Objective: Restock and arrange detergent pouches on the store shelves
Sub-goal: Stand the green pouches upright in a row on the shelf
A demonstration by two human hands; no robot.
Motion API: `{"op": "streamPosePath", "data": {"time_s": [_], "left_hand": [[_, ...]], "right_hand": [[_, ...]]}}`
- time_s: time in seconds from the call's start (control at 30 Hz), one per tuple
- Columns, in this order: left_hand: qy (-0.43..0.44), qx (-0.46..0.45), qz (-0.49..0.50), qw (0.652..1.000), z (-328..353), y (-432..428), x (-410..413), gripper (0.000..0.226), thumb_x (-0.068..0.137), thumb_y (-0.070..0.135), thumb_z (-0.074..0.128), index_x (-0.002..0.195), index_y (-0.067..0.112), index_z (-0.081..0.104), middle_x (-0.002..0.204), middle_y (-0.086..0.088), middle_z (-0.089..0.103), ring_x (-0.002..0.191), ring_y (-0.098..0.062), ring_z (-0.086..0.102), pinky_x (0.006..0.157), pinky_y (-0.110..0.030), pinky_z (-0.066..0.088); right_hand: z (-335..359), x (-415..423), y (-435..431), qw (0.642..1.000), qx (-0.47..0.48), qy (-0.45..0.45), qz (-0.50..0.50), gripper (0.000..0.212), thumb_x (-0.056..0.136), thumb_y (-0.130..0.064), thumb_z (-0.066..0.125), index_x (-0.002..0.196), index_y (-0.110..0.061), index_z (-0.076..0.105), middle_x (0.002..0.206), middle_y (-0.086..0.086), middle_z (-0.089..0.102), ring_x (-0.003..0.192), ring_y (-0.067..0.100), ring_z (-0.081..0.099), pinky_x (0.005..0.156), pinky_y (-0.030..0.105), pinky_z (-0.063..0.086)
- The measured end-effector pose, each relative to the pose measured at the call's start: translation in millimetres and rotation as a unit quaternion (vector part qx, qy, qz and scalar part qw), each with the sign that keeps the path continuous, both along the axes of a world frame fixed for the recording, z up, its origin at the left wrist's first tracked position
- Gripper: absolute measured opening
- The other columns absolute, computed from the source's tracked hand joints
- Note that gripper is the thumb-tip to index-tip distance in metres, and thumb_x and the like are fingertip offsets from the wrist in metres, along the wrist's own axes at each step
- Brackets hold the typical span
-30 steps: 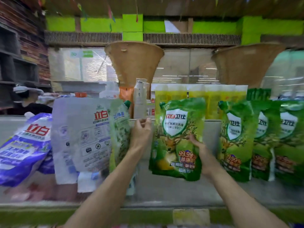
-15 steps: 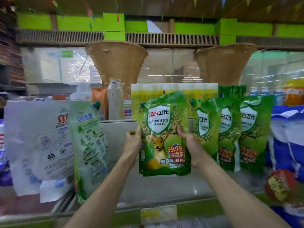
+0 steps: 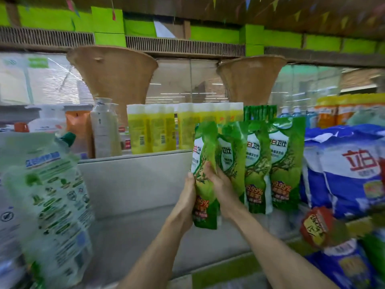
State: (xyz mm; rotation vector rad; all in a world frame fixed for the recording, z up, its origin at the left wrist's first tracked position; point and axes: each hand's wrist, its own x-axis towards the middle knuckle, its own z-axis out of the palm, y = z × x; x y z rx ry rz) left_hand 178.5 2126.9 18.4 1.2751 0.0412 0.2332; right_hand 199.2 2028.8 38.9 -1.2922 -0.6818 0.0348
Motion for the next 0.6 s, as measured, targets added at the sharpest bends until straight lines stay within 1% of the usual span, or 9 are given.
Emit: {"op": "streamPosePath", "data": {"time_s": [0.07,0.13,0.2,0.27,0.3,0.37,0.43,0.53,0.6], "left_hand": [[-0.001,-0.022,-0.010,1.000,-1,2,6,0.049,0.100,0.060,0.025,0.117,0.036,0.064,0.098,0.001,0.079,0.090,-0.016,0.076,0.062,-0.027,0.061],[-0.008,-0.010,-0.011,1.000,-3,5,11,0.049,0.100,0.061,0.024,0.111,0.037,0.066,0.098,-0.001,0.079,0.088,-0.018,0.076,0.060,-0.028,0.060],[-0.004,0.017,-0.005,1.000,-1,5,11,0.048,0.100,0.061,0.023,0.106,0.040,0.067,0.095,0.001,0.080,0.086,-0.016,0.077,0.059,-0.027,0.060],[0.002,0.044,0.015,0.999,1,4,6,0.046,0.102,0.057,0.023,0.110,0.040,0.065,0.096,0.004,0.079,0.088,-0.013,0.076,0.064,-0.027,0.060],[0.001,0.092,0.044,0.995,4,3,4,0.044,0.102,0.055,0.025,0.117,0.036,0.062,0.105,0.001,0.077,0.095,-0.015,0.074,0.073,-0.030,0.061],[0.001,0.216,0.145,0.966,13,8,-3,0.044,0.102,0.046,0.036,0.131,0.019,0.056,0.127,-0.009,0.064,0.114,-0.021,0.063,0.097,-0.039,0.053],[-0.049,0.295,0.246,0.922,27,17,-13,0.039,0.100,0.030,0.048,0.132,0.009,0.055,0.129,-0.012,0.059,0.115,-0.022,0.059,0.099,-0.038,0.050],[-0.176,0.313,0.305,0.882,61,36,-43,0.015,0.100,0.013,0.049,0.108,0.013,0.061,0.096,-0.003,0.067,0.086,-0.022,0.068,0.068,-0.023,0.053],[-0.236,0.317,0.337,0.854,83,50,-67,0.017,0.099,0.009,0.048,0.097,0.021,0.060,0.078,0.003,0.065,0.069,-0.018,0.065,0.053,-0.014,0.047]], "right_hand": [[0,2,3,1.000,-0.009,-0.010,-0.004,0.038,0.081,-0.066,0.060,0.116,-0.053,0.063,0.121,-0.022,0.069,0.116,0.000,0.063,0.107,0.035,0.045],[0,3,4,1.000,-0.013,-0.018,-0.004,0.029,0.085,-0.062,0.058,0.114,-0.058,0.061,0.124,-0.024,0.066,0.118,-0.001,0.060,0.106,0.032,0.044],[0,3,3,0.999,-0.011,-0.033,-0.001,0.024,0.090,-0.056,0.057,0.113,-0.061,0.059,0.120,-0.032,0.064,0.115,-0.009,0.059,0.099,0.021,0.046],[0,-1,2,0.997,-0.006,-0.068,-0.029,0.032,0.092,-0.050,0.058,0.122,-0.059,0.054,0.114,-0.045,0.059,0.107,-0.023,0.054,0.086,0.003,0.044],[-2,-4,1,0.994,0.006,-0.089,-0.069,0.041,0.092,-0.048,0.061,0.131,-0.049,0.051,0.119,-0.042,0.058,0.109,-0.023,0.053,0.085,0.000,0.042],[3,-13,2,0.977,0.061,-0.124,-0.164,0.048,0.090,-0.040,0.068,0.134,-0.027,0.051,0.127,-0.015,0.062,0.114,-0.004,0.058,0.093,0.012,0.046],[19,-27,5,0.952,0.119,-0.168,-0.229,0.038,0.091,-0.036,0.068,0.123,-0.020,0.055,0.116,0.002,0.063,0.106,0.013,0.061,0.091,0.026,0.051],[53,-48,17,0.922,0.197,-0.210,-0.258,0.028,0.095,-0.033,0.061,0.112,-0.012,0.054,0.103,0.012,0.058,0.094,0.027,0.057,0.085,0.040,0.051],[68,-60,29,0.911,0.230,-0.232,-0.252,0.021,0.096,-0.025,0.058,0.106,-0.007,0.054,0.097,0.012,0.055,0.090,0.027,0.055,0.084,0.041,0.049]]}}
